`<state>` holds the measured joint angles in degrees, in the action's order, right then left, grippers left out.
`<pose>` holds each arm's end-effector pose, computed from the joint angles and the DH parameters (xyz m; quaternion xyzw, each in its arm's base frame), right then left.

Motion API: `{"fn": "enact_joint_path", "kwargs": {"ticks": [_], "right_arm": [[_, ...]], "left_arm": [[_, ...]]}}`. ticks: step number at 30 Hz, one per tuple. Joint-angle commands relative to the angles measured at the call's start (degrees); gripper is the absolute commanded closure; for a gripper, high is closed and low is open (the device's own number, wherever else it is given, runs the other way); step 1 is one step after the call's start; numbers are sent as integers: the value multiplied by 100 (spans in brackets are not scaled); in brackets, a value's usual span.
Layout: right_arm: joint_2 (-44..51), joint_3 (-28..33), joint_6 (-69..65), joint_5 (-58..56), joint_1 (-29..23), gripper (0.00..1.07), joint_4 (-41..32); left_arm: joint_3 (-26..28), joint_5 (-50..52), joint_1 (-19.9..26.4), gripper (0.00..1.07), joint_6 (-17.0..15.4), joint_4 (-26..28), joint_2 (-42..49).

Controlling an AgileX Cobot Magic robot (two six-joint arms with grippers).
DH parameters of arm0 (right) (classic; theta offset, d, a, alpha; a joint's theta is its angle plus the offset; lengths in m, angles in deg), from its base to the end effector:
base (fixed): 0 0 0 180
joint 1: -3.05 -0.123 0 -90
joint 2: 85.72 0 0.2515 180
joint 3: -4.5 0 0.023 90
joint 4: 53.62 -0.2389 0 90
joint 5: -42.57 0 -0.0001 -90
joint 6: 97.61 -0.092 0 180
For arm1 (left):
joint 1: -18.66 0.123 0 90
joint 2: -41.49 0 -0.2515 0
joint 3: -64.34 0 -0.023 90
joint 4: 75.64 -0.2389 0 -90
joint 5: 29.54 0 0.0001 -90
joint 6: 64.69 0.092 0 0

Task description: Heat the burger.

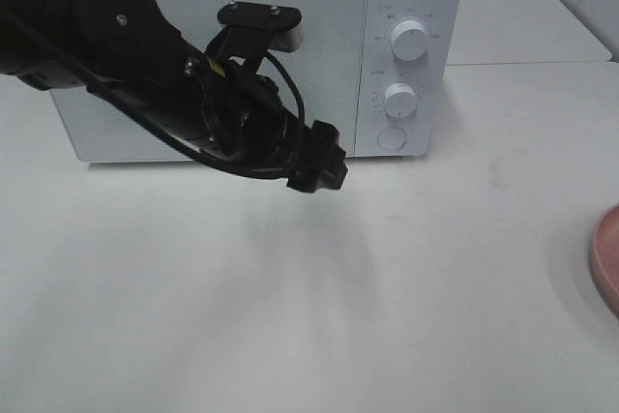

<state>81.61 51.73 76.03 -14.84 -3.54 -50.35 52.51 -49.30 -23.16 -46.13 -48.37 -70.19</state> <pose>0.0317 -0.0008 0.2757 -0.0023 0.8537 0.0303 0.5199 0.2600 -0.2518 0.1731 0.3035 0.8905 -0.2043 0.2706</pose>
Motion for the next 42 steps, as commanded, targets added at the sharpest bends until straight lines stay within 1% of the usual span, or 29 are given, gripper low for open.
{"fn": "enact_joint_path", "kwargs": {"ticks": [1, 3, 4, 9, 10, 11, 12, 13, 14, 15, 16, 17, 18, 20, 21, 22, 23, 24, 25, 28, 29, 30, 31, 33, 36, 38, 39, 41, 42], "right_arm": [[40, 11, -40, 46, 34, 43, 6], [40, 11, -40, 46, 34, 43, 6], [40, 11, -40, 46, 34, 43, 6], [40, 11, -40, 46, 34, 43, 6], [40, 11, -40, 46, 34, 43, 6], [40, 11, -40, 46, 34, 43, 6], [40, 11, -40, 46, 34, 43, 6], [40, 11, -40, 46, 34, 43, 6], [40, 11, -40, 46, 34, 43, 6], [40, 11, -40, 46, 34, 43, 6], [40, 11, -40, 46, 34, 43, 6], [40, 11, -40, 46, 34, 43, 6], [40, 11, -40, 46, 34, 43, 6], [40, 11, -40, 46, 34, 43, 6], [40, 11, -40, 46, 34, 43, 6], [40, 11, -40, 46, 34, 43, 6], [40, 11, -40, 46, 34, 43, 6], [40, 11, -40, 46, 34, 43, 6], [40, 11, -40, 46, 34, 43, 6], [40, 11, -40, 46, 34, 43, 6], [40, 11, -40, 46, 34, 43, 6], [40, 11, -40, 46, 34, 43, 6], [40, 11, -40, 46, 34, 43, 6], [40, 11, -40, 46, 34, 43, 6], [40, 11, -40, 46, 34, 43, 6], [40, 11, -40, 46, 34, 43, 6], [40, 11, -40, 46, 34, 43, 6], [40, 11, -40, 46, 34, 43, 6], [40, 11, -40, 46, 34, 43, 6]], "left_arm": [[46, -1083, 57, 4, -40, -178, 315], [46, -1301, 57, 4, -40, -304, 390], [46, -1656, 57, 4, -40, -630, 533], [46, -2384, 57, 4, -80, -985, 796], [46, -2756, 57, 4, -367, -1192, 911], [46, -2756, 57, 4, -367, -1192, 911], [46, -3060, 57, 4, -802, -1484, 991], [46, -3203, 57, 4, -1020, -1679, 1043], [46, -3203, 57, 4, -1020, -1679, 1043], [46, -3449, 57, 4, -1387, -2040, 1112], [46, -3575, 57, 4, -1541, -2217, 1157], [46, -3575, 57, 4, -1541, -2217, 1157], [46, -3822, 126, 4, -1770, -2458, 1226], [46, -3908, 212, 4, -1811, -2481, 1249], [46, -4108, 464, 4, -1799, -2378, 1329], [46, -4263, 808, 4, -1644, -2212, 1409], [46, -4263, 808, 4, -1644, -2212, 1409], [46, -4326, 1014, 4, -1564, -2120, 1461], [46, -4458, 1438, 4, -1444, -1960, 1604], [46, -4538, 1610, 4, -1427, -1919, 1696], [46, -4681, 1994, 4, -1427, -1925, 1856], [46, -4790, 2212, 4, -1432, -1937, 1948], [46, -4790, 2212, 4, -1432, -1937, 1948], [46, -5128, 2985, 4, -1438, -2017, 2343], [46, -5191, 3180, 4, -1438, -2034, 2452], [46, -5443, 3867, 4, -1461, -2040, 2899], [46, -5443, 3867, 4, -1461, -2040, 2899], [-52, -5529, 4309, 4, -1473, -2057, 3266], [-52, -5529, 4309, 4, -1473, -2057, 3266]]}}
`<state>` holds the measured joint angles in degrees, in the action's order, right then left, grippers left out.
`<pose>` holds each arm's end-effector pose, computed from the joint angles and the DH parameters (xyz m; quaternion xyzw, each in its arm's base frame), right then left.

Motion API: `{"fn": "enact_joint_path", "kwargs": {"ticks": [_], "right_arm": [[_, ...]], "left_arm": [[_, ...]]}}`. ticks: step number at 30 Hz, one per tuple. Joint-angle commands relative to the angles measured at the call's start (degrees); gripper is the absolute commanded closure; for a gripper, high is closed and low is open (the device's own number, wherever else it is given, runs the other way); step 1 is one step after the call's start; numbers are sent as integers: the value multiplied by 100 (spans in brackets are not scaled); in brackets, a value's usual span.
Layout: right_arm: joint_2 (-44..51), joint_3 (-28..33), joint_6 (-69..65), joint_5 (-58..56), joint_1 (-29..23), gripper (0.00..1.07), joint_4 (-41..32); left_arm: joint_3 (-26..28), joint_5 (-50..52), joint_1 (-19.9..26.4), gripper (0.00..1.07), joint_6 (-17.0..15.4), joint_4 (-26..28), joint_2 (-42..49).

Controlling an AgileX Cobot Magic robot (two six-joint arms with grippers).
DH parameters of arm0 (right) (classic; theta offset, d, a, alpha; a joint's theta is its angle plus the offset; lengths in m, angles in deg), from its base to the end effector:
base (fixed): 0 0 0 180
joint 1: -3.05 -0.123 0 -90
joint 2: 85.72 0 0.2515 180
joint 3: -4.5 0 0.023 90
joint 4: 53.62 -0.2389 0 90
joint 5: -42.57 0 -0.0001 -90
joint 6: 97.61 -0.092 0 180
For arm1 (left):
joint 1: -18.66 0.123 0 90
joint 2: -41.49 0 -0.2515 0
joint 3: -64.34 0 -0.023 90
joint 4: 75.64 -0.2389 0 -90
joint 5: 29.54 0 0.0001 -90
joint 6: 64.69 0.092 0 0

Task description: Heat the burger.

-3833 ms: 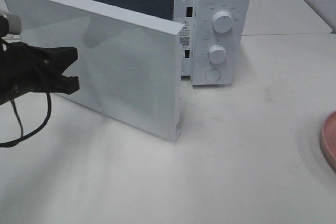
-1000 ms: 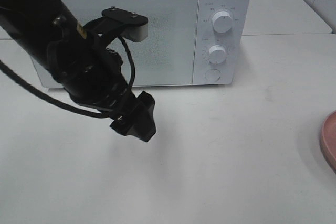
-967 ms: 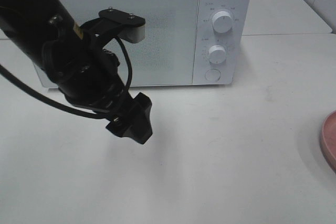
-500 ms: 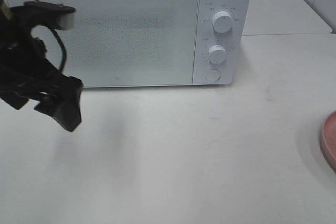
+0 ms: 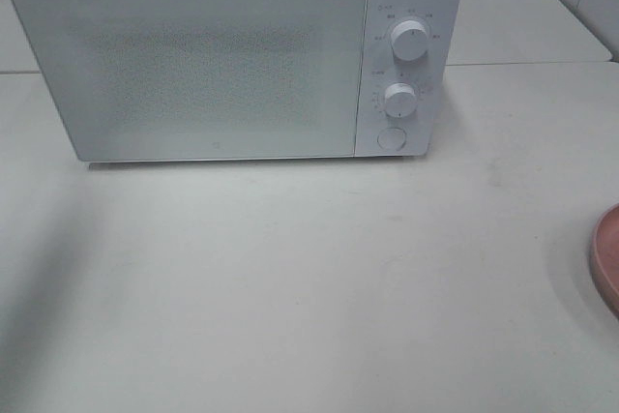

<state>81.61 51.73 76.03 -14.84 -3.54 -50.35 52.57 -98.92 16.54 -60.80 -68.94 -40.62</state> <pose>0.0317 -0.0008 0.2757 -0.0023 0.8537 0.0303 0.5199 0.2313 -0.0186 0.2914 0.0394 0.9869 -0.0549 0.1462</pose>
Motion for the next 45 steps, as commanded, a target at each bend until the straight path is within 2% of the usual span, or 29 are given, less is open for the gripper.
{"fn": "enact_joint_path", "kwargs": {"ticks": [1, 3, 4, 5, 7, 8, 10, 11, 13, 15, 16, 20, 21, 25, 27, 35, 38, 45], "right_arm": [[40, 11, -40, 46, 34, 43, 6], [40, 11, -40, 46, 34, 43, 6], [40, 11, -40, 46, 34, 43, 6], [40, 11, -40, 46, 34, 43, 6], [40, 11, -40, 46, 34, 43, 6], [40, 11, -40, 46, 34, 43, 6], [40, 11, -40, 46, 34, 43, 6], [40, 11, -40, 46, 34, 43, 6], [40, 11, -40, 46, 34, 43, 6], [40, 11, -40, 46, 34, 43, 6], [40, 11, -40, 46, 34, 43, 6], [40, 11, -40, 46, 34, 43, 6], [40, 11, -40, 46, 34, 43, 6], [40, 11, -40, 46, 34, 43, 6], [40, 11, -40, 46, 34, 43, 6], [40, 11, -40, 46, 34, 43, 6], [40, 11, -40, 46, 34, 43, 6], [40, 11, -40, 46, 34, 43, 6]], "left_arm": [[-252, -567, 579, 4, -23, -57, 642], [-395, -539, 676, 4, -69, -86, 814], [-733, -430, 756, 4, -138, -143, 1152], [-733, -430, 756, 4, -138, -143, 1152], [-1232, -281, 756, 4, -143, -201, 1679], [-1232, -281, 756, 4, -143, -201, 1679], [-1679, -264, 756, 4, -143, -298, 2235], [-1679, -264, 756, 4, -143, -298, 2235], [-2091, -235, 756, 4, -143, -321, 2767], [-2229, -212, 756, 4, -143, -321, 2934], [-2464, -115, 756, 4, -143, -309, 3380], [-2762, -11, 756, 4, -143, -315, 4039], [-2922, 52, 756, 4, -143, -327, 4515], [-3100, 166, 756, 4, -138, -344, 5139], [-3231, 166, 756, 4, -138, -372, 5827], [-3249, 241, 756, 4, -138, -372, 7202], [-3249, 258, 756, 4, -138, -355, 7529], [-3272, 338, 756, 4, -138, -309, 7500]]}}
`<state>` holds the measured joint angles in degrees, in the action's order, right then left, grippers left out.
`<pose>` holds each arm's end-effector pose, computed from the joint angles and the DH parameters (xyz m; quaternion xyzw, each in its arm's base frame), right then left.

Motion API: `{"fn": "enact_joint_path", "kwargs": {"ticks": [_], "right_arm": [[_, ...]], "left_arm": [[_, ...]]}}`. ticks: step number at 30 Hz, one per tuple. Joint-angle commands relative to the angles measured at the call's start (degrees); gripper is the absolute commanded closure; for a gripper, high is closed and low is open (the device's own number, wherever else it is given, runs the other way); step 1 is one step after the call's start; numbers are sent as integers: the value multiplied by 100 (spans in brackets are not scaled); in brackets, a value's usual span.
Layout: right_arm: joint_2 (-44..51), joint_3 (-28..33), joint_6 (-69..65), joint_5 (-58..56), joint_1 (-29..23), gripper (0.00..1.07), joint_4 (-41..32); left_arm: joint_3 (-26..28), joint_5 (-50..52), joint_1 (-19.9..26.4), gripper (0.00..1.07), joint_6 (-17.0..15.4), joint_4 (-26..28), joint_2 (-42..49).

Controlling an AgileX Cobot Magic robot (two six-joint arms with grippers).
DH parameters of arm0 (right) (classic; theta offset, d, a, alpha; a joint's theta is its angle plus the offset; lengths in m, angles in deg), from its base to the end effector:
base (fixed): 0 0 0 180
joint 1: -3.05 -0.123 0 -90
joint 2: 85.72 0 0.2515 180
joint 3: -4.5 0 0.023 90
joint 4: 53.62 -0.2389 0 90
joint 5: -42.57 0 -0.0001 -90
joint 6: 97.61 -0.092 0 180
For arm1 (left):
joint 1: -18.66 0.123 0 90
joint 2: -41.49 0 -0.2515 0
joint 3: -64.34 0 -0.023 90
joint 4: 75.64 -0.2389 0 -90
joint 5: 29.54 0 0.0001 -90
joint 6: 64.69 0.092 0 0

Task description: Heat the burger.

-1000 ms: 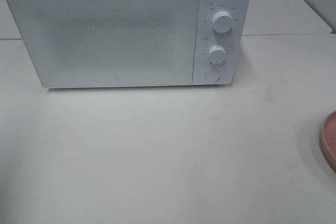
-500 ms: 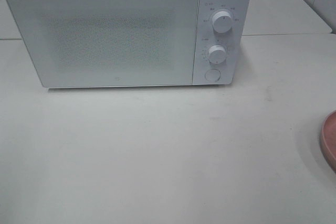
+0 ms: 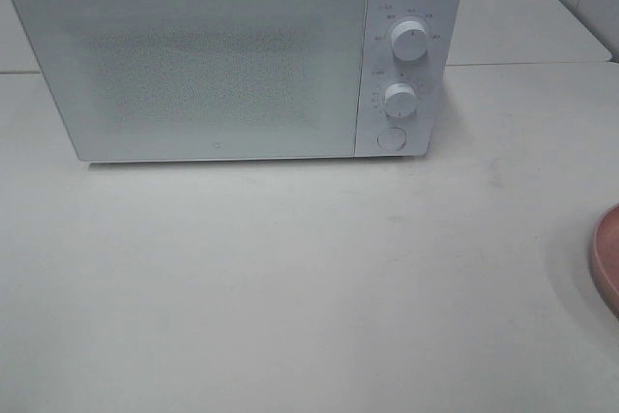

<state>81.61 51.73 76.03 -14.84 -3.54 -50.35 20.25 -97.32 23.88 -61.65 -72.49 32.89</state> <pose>0.0317 -0.0008 0.2757 -0.0023 0.8537 0.0303 0.5199 0.0070 -0.0041 0.2771 -0.0129 0.8677 0.0086 0.4969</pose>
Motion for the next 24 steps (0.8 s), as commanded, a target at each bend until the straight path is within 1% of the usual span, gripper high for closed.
{"fn": "enact_joint_path", "kwargs": {"ticks": [1, 4, 24], "right_arm": [[40, 11, -40, 46, 34, 43, 6], [40, 11, -40, 46, 34, 43, 6], [40, 11, -40, 46, 34, 43, 6]], "left_arm": [[-97, 401, 23, 4, -69, 92, 149], [-246, 647, 23, 4, -138, 241, 149], [-252, 647, 23, 4, -138, 223, 143]]}}
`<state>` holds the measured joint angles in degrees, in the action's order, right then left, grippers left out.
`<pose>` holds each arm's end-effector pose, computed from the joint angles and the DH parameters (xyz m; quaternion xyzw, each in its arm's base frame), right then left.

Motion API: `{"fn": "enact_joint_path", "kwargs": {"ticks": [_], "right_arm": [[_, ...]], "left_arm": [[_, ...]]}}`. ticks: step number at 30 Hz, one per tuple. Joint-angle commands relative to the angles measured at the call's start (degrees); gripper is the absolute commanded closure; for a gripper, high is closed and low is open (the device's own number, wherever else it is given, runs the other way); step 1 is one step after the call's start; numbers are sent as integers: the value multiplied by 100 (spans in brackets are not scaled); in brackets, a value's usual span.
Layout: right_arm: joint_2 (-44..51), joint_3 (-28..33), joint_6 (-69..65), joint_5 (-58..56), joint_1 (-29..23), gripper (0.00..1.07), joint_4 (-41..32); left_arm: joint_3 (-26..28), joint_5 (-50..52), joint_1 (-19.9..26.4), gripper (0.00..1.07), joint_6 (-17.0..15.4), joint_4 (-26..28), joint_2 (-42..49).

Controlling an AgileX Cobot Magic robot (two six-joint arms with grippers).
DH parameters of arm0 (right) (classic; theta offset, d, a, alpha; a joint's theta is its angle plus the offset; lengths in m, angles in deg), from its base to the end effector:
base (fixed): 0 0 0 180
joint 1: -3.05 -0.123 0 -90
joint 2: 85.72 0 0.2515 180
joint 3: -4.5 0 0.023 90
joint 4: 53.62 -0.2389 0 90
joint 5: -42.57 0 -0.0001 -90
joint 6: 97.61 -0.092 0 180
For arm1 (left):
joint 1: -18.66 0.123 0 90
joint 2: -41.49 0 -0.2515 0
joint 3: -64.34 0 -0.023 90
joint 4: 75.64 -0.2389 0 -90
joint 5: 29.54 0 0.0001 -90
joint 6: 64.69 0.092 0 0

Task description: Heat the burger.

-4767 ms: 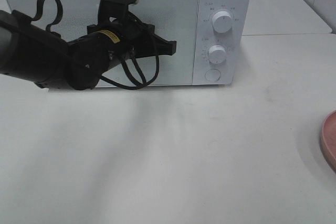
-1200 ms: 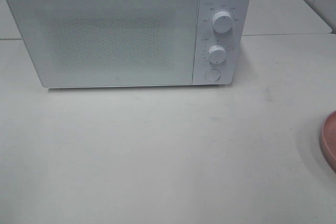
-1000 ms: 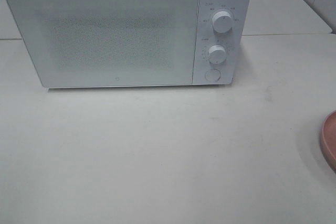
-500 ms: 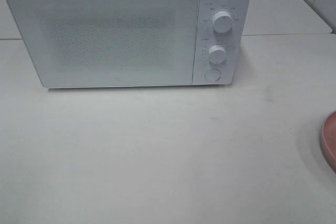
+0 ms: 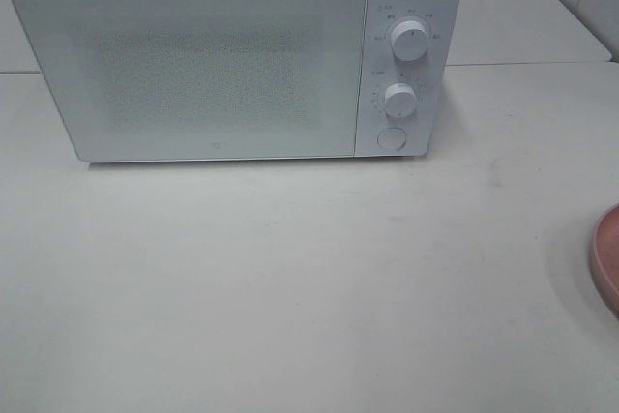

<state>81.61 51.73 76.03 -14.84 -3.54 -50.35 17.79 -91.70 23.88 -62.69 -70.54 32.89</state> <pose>0.0317 -0.0008 0.2757 -0.0023 0.8537 0.0303 0.5199 0.0163 -0.0058 0.2740 -0.0213 0.8529 -0.0116 0.5214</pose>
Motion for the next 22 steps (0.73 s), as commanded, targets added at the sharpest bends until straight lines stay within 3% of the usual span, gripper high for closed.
{"fn": "enact_joint_path", "kwargs": {"ticks": [1, 22], "right_arm": [[40, 11, -40, 46, 34, 43, 6], [40, 11, -40, 46, 34, 43, 6]], "left_arm": [[-6, 86, 23, 4, -34, 29, 143], [-6, 86, 23, 4, -34, 29, 143]]}}
